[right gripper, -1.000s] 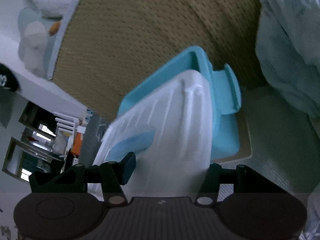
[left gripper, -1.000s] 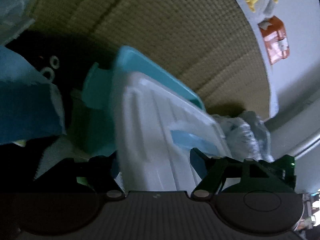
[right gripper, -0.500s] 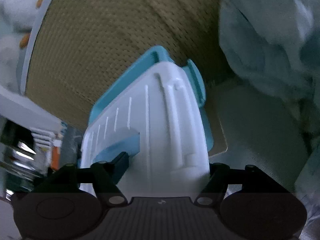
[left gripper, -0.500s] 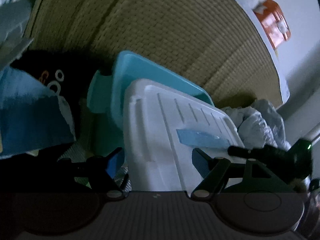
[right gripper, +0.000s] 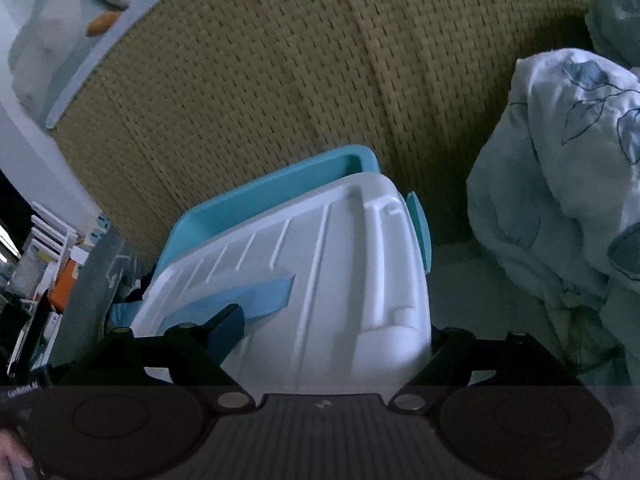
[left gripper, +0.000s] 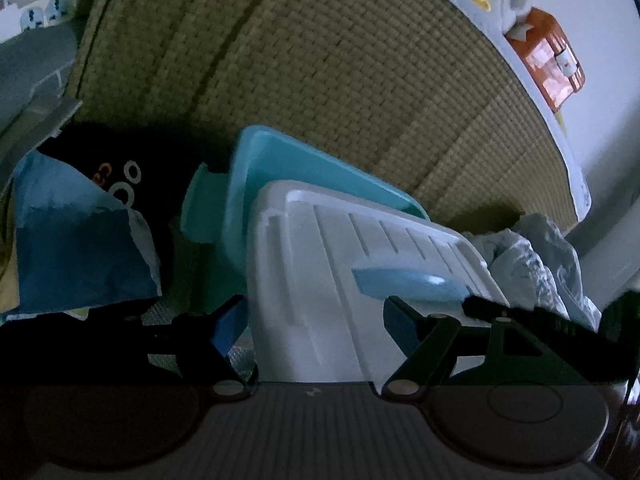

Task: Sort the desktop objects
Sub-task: 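Lower the lid's edge onto the teal bin rim with both grippers, then lay the lid flat over the bin opening with both grippers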

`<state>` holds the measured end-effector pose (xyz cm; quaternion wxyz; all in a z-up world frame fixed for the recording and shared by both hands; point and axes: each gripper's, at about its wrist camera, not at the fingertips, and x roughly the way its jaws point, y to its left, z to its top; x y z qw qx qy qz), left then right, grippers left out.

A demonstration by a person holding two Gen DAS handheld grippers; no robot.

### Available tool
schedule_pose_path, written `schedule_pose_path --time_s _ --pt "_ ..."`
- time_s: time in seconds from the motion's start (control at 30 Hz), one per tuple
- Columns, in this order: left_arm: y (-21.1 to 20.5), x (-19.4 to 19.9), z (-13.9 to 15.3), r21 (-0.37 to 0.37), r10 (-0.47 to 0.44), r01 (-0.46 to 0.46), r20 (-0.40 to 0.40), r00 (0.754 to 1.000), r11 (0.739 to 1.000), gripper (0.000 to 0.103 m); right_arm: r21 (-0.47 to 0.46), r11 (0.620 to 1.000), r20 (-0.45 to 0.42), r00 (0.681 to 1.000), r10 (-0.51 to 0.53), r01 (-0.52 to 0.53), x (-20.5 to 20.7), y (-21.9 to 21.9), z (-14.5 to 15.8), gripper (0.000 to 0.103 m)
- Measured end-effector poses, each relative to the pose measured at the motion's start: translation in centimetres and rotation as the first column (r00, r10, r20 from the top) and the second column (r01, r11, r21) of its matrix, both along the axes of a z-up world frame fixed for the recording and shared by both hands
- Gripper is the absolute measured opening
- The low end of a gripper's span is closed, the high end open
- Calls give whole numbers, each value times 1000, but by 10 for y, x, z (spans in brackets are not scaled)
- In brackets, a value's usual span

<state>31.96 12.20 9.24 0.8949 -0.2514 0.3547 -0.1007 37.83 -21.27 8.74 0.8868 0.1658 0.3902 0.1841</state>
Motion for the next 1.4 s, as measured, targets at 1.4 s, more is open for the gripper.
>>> schedule_pose_path --time_s 1.4 --pt "-1 49 5 165 132 -155 143 981 974 81 -184 977 301 952 -48 107 20 45 -16 89"
